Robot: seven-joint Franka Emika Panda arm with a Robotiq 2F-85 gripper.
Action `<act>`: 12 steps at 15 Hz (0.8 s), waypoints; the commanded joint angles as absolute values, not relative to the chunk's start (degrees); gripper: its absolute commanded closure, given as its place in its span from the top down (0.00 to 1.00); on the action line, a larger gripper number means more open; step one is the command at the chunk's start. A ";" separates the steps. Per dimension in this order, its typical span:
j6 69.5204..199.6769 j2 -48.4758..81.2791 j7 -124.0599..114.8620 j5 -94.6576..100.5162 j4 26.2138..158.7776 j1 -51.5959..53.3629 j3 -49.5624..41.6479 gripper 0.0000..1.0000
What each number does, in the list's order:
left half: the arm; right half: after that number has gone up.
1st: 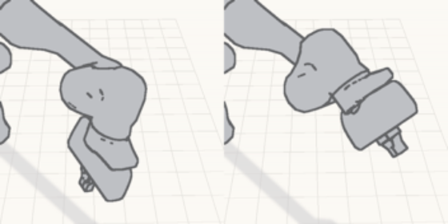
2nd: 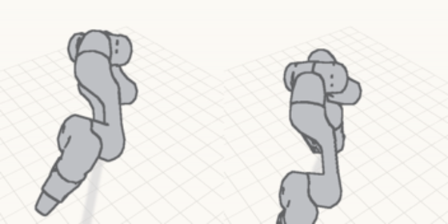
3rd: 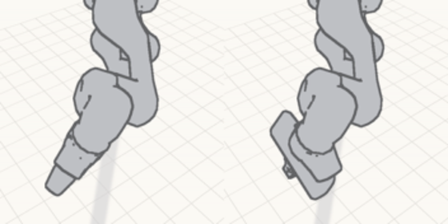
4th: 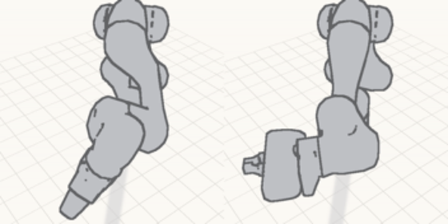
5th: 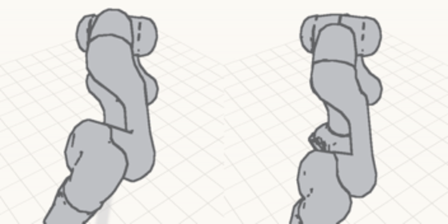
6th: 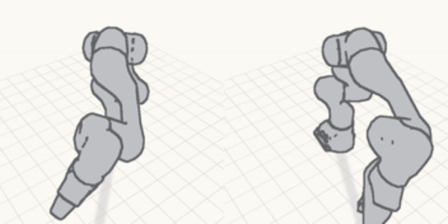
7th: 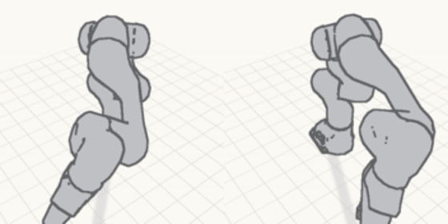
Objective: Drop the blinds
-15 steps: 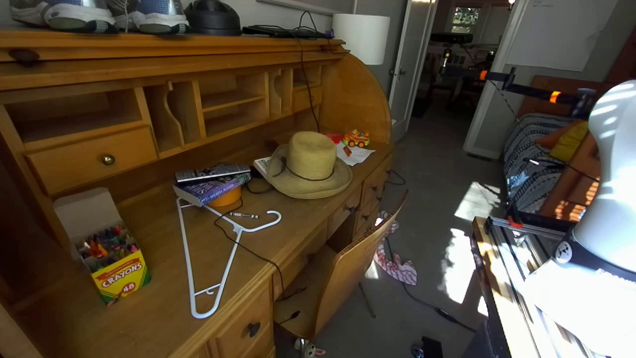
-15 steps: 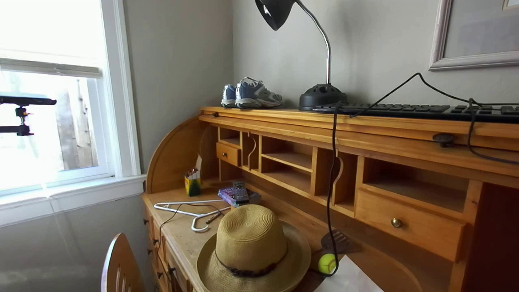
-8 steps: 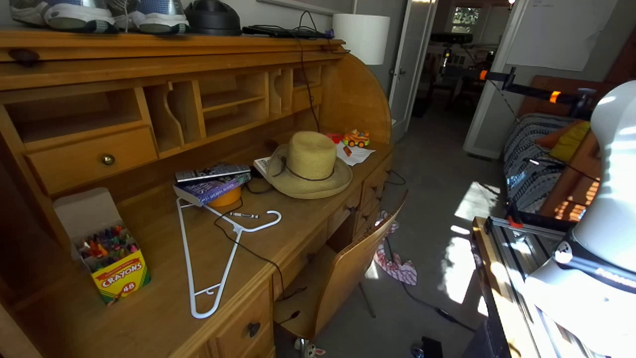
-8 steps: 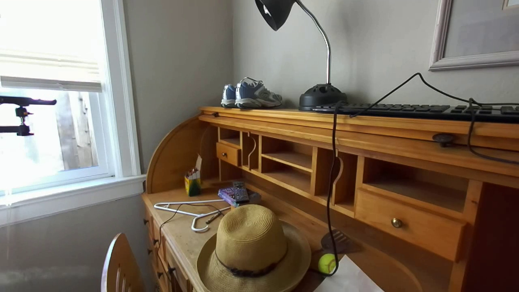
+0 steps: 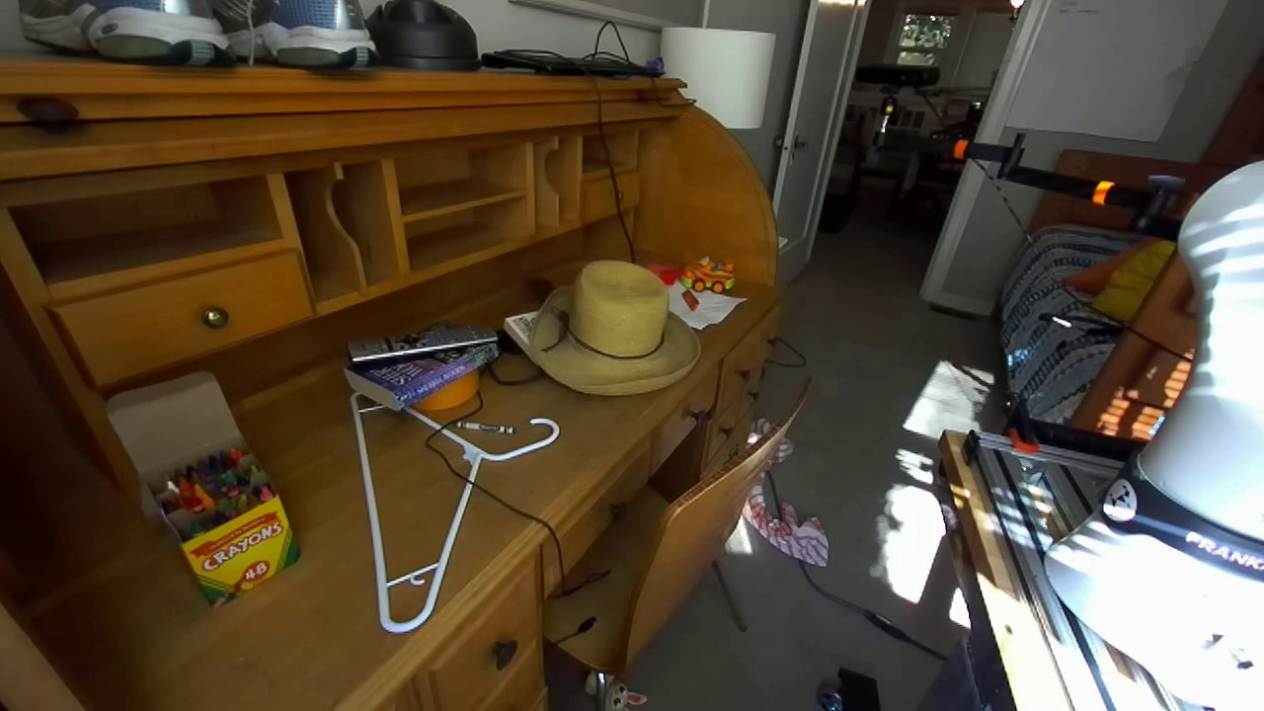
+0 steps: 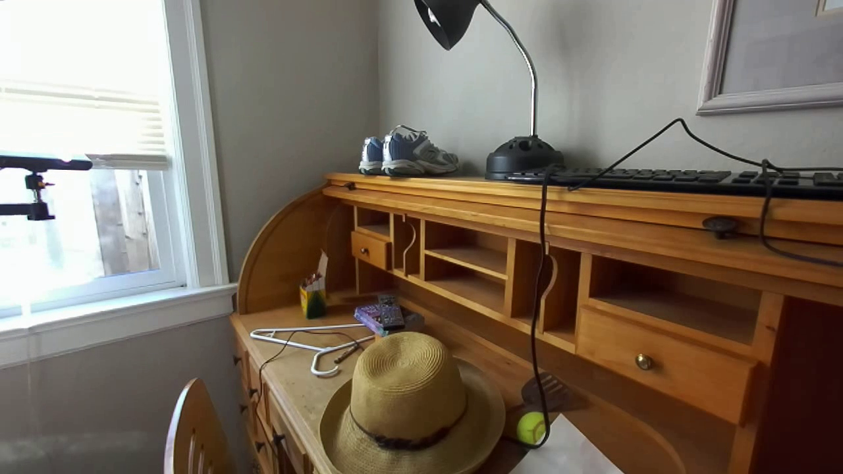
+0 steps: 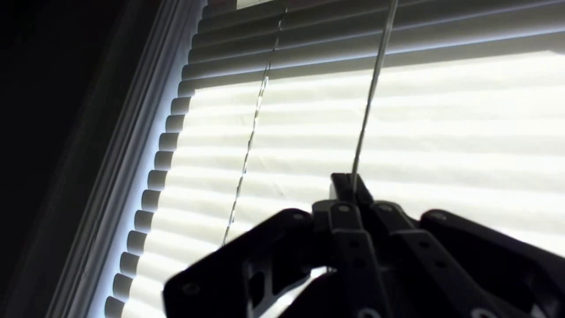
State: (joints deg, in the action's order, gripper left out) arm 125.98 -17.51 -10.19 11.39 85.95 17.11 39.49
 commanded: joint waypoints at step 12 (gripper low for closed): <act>120.76 -4.54 -6.29 26.81 66.33 16.41 47.77 0.00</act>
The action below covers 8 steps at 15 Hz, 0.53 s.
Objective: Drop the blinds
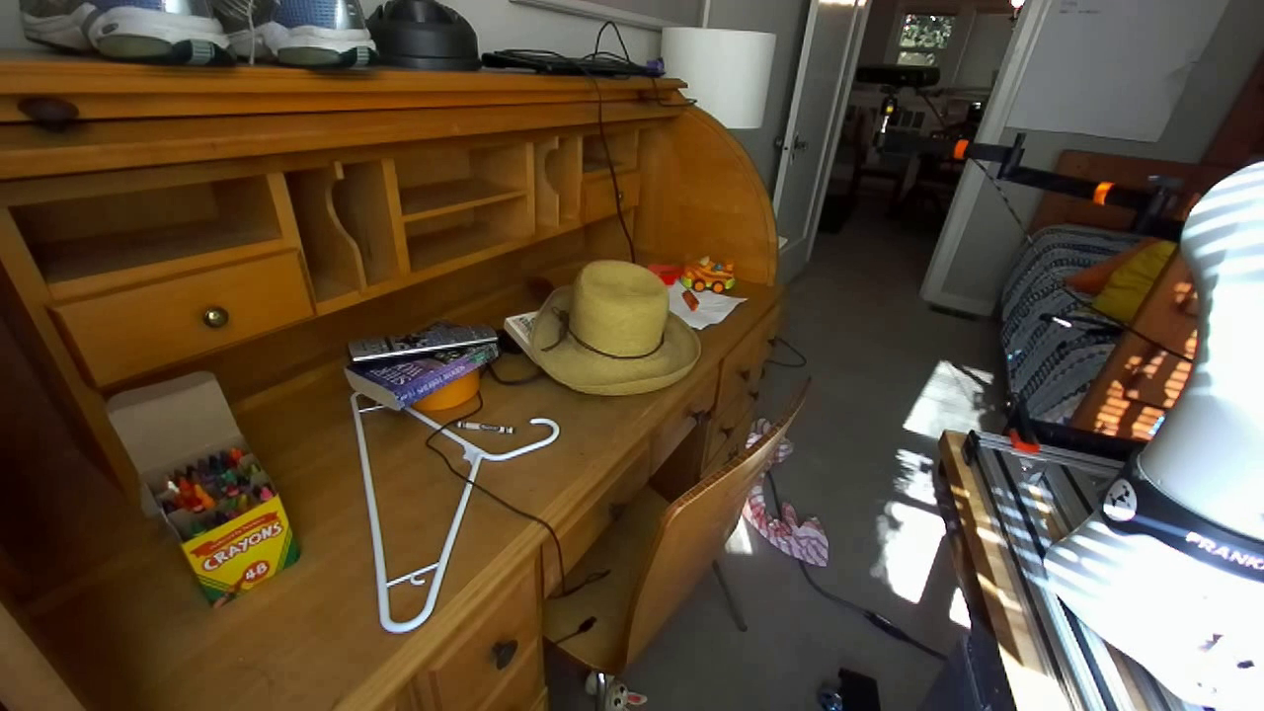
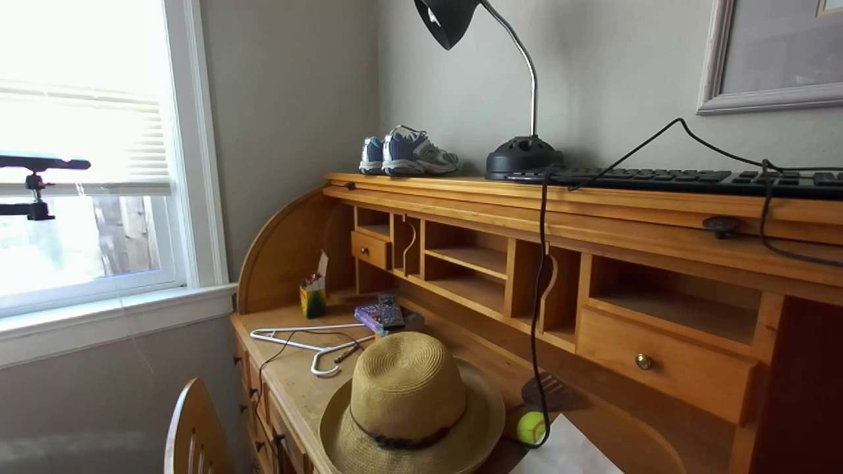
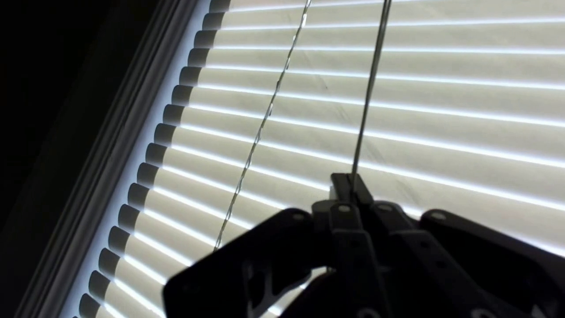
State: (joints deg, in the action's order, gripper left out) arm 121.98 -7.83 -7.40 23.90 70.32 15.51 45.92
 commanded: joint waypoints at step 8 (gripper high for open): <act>120.97 0.52 -6.00 36.06 58.95 16.78 51.96 0.00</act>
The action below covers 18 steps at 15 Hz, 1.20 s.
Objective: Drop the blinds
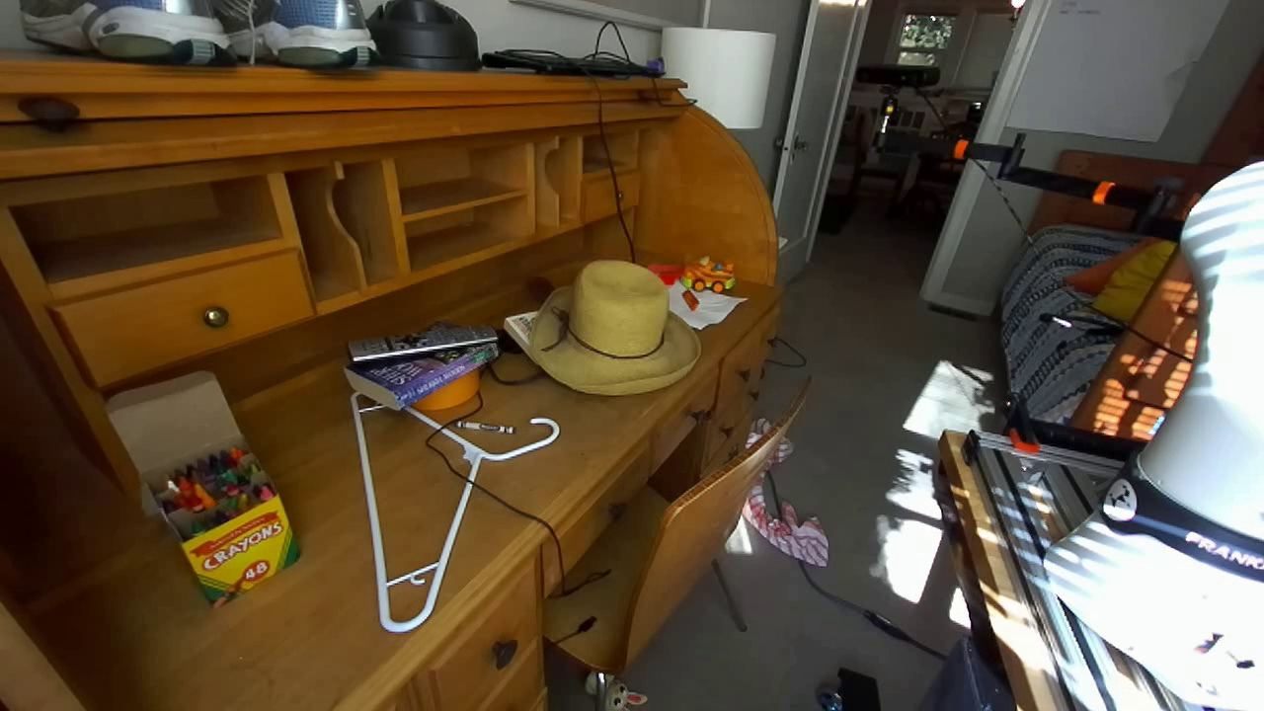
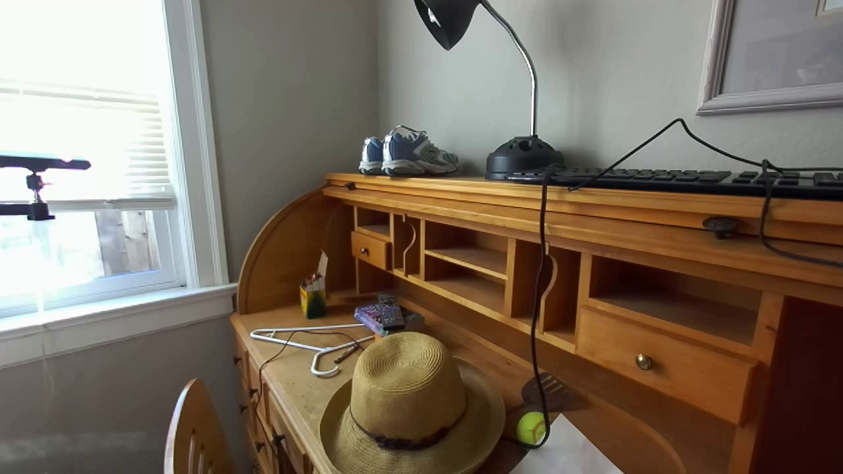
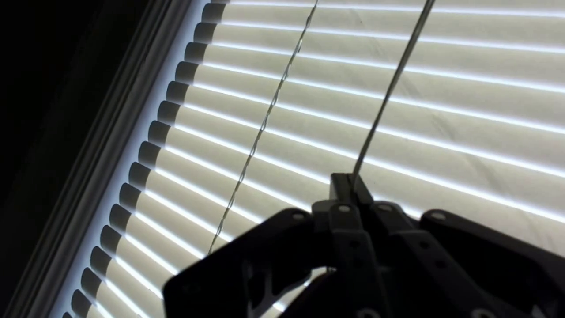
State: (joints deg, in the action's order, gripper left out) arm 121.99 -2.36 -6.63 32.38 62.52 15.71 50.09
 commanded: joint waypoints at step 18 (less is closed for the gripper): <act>105.53 2.58 -4.49 39.90 50.92 19.03 54.46 0.64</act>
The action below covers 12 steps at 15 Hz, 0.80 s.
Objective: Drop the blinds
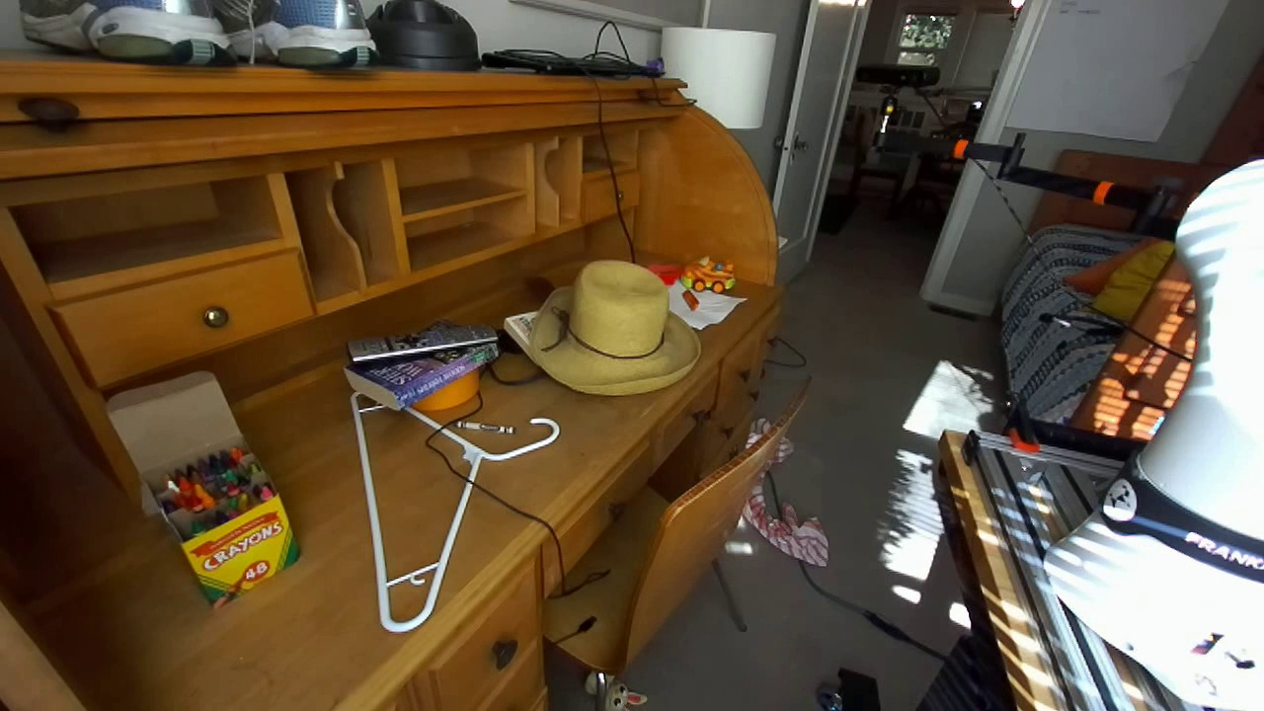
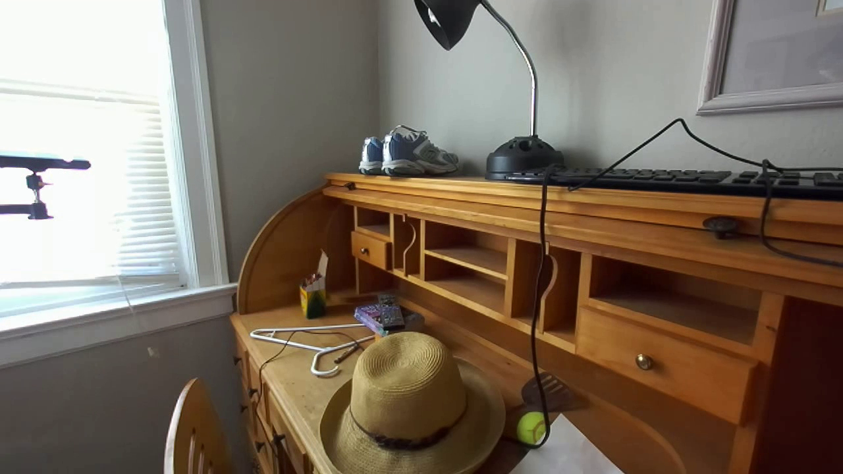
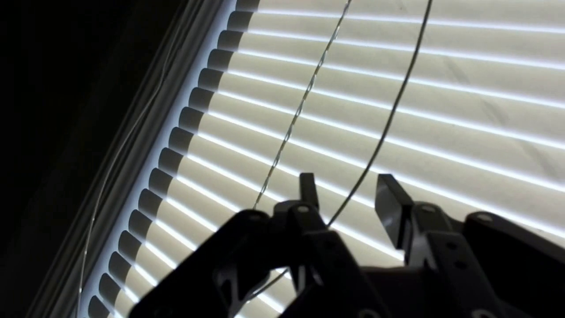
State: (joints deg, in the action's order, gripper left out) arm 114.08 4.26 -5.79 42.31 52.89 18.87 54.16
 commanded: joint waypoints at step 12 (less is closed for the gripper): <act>90.53 -4.29 -6.31 32.44 49.72 17.96 41.92 1.00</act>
